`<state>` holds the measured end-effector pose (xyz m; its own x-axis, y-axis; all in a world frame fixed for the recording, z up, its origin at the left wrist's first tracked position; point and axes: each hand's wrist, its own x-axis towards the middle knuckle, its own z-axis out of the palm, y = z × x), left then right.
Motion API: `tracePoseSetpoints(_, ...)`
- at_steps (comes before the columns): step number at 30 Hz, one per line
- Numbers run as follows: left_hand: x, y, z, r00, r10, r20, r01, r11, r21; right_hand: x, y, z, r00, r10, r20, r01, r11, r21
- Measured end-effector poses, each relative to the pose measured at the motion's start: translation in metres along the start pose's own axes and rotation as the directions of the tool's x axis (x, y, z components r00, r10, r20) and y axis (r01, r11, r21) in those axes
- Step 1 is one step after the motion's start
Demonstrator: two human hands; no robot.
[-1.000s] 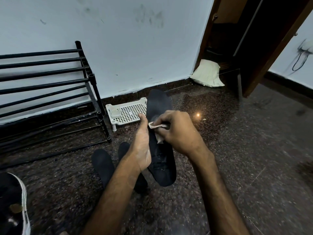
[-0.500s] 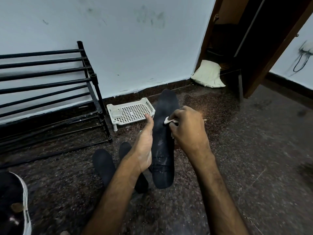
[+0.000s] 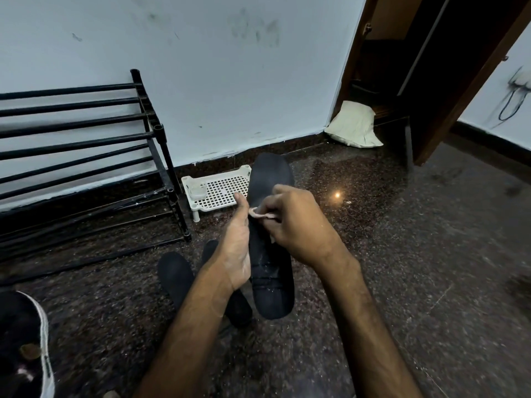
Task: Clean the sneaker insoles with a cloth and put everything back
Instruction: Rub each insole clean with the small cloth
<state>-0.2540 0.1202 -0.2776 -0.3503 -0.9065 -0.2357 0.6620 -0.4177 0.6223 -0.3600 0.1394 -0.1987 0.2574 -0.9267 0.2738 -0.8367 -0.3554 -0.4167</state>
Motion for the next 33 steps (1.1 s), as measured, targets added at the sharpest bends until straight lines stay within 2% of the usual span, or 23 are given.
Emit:
tracePoseSetpoints(2, -0.001, 0.003, -0.002, 1.0, -0.009, 0.008, 0.009, 1.0, 0.01, -0.001, 0.005, -0.001, 0.998, 0.069, 0.009, -0.069, 0.996, -0.055)
tracePoseSetpoints(4, -0.003, 0.001, 0.001, 1.0, -0.02, 0.02, 0.019, 0.999, 0.044, -0.002, 0.011, -0.002, 0.978, 0.156, -0.141, -0.176, 0.974, -0.144)
tracePoseSetpoints(6, -0.003, -0.003, 0.004, 1.0, -0.013, 0.007, 0.013, 0.997, 0.08, -0.002, 0.013, 0.0, 0.956, 0.148, -0.253, -0.193, 0.968, -0.162)
tracePoseSetpoints(8, -0.003, -0.004, 0.004, 1.0, 0.009, -0.004, -0.009, 0.996, 0.087, -0.001, 0.007, 0.004, 0.976, 0.086, -0.199, -0.108, 0.989, -0.101)
tracePoseSetpoints(10, -0.002, 0.0, 0.002, 0.999, 0.03, -0.028, -0.029, 0.998, 0.049, -0.001, 0.0, 0.004, 0.999, 0.01, -0.035, -0.01, 1.0, -0.004)
tracePoseSetpoints(12, -0.002, 0.004, -0.001, 0.999, 0.036, -0.027, -0.036, 0.999, 0.006, -0.002, 0.002, 0.002, 0.998, -0.003, 0.066, 0.004, 1.0, -0.016)
tracePoseSetpoints(13, -0.002, 0.003, -0.001, 0.999, 0.034, -0.014, -0.034, 0.999, 0.005, -0.001, 0.007, 0.002, 0.998, 0.04, 0.039, -0.037, 0.997, -0.072)
tracePoseSetpoints(15, -0.003, 0.0, 0.0, 0.999, 0.033, 0.028, -0.033, 0.999, 0.011, -0.001, 0.015, 0.0, 0.98, 0.151, -0.133, -0.172, 0.971, -0.167)
tracePoseSetpoints(17, -0.002, -0.005, 0.002, 0.998, 0.016, 0.054, -0.018, 0.999, 0.041, 0.0, 0.017, 0.002, 0.953, 0.183, -0.24, -0.224, 0.962, -0.154)
tracePoseSetpoints(22, -0.003, 0.0, 0.001, 0.997, 0.081, 0.001, -0.081, 0.996, -0.024, -0.001, -0.001, 0.015, 0.988, -0.027, -0.153, 0.029, 1.0, 0.011)
tracePoseSetpoints(24, -0.004, -0.001, 0.002, 0.997, 0.075, 0.002, -0.075, 0.997, -0.036, 0.0, 0.003, 0.015, 0.987, 0.011, -0.162, -0.016, 0.999, -0.03)
tracePoseSetpoints(26, -0.006, -0.005, 0.008, 0.998, 0.056, 0.022, -0.056, 0.998, -0.025, -0.001, 0.014, 0.012, 0.958, 0.114, -0.263, -0.141, 0.986, -0.084)
tracePoseSetpoints(28, -0.007, -0.009, 0.014, 0.997, 0.071, 0.022, -0.071, 0.997, -0.01, -0.001, 0.019, 0.012, 0.925, 0.166, -0.342, -0.201, 0.977, -0.07)
tracePoseSetpoints(30, -0.006, -0.011, 0.016, 0.994, 0.102, 0.029, -0.102, 0.994, -0.029, 0.0, 0.012, 0.014, 0.939, 0.146, -0.31, -0.148, 0.989, 0.019)
tracePoseSetpoints(33, -0.003, -0.007, 0.008, 0.991, 0.137, 0.009, -0.136, 0.986, -0.092, 0.001, 0.003, 0.015, 0.983, 0.067, -0.172, -0.036, 0.983, 0.178)
